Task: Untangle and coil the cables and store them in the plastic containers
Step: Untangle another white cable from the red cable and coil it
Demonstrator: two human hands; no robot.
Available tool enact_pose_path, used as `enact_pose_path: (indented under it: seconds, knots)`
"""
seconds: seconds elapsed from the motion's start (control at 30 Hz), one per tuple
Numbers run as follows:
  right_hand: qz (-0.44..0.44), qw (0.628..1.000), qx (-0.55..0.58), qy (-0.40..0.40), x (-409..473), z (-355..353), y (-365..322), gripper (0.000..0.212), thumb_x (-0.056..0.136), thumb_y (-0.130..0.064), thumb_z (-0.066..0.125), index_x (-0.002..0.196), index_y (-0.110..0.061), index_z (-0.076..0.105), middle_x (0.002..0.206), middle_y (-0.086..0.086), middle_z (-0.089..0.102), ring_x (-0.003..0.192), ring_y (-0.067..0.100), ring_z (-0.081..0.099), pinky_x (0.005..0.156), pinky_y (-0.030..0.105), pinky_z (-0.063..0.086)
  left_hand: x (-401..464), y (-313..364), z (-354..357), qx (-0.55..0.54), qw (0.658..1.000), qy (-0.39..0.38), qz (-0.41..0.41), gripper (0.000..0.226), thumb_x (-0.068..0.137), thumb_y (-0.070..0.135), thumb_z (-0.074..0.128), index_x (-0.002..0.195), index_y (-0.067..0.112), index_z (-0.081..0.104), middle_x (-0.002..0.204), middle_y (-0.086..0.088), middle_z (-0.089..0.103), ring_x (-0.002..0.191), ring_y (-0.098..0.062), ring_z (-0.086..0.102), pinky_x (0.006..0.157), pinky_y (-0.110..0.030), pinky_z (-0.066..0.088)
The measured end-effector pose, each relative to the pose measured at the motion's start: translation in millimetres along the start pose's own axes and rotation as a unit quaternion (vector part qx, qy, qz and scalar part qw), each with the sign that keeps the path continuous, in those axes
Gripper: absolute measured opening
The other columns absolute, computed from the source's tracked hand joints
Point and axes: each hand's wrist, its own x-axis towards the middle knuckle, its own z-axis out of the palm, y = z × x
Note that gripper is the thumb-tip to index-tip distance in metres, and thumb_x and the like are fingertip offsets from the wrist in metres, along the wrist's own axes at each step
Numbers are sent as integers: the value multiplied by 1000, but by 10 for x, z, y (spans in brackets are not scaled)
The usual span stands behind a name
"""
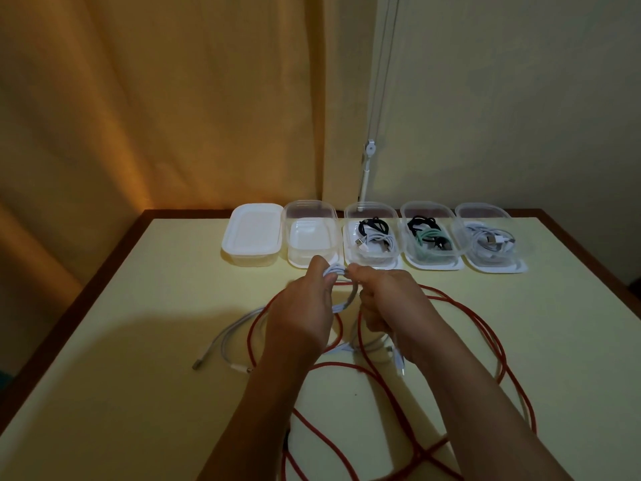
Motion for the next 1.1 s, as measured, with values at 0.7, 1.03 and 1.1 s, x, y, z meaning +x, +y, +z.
enact_pose_path:
  seconds: [0.7,1.03,1.1]
  knots:
    - [-234,952,-152,124,13,33,138,31,96,-24,61,69,-14,74,53,-10,58,49,5,50,53,26,40,67,-111,33,-500,863,-37,-64,32,107,32,29,87,18,50,59,10,36,53,-4,30,45,-19,27]
    - [-115,990,-67,57,-26,85,139,16,96,-21,65,92,-17,80,82,2,77,82,19,70,81,37,54,44,-77,110,-387,921,22,-44,28,107,24,34,104,6,55,70,4,51,59,-1,45,56,-11,40]
    - [-100,993,-50,41,-21,75,153,21,98,-22,62,90,-16,79,85,4,77,88,25,69,86,42,54,35,-68,98,-356,933,39,-31,26,107,21,36,98,6,55,71,1,52,60,1,47,59,-10,40]
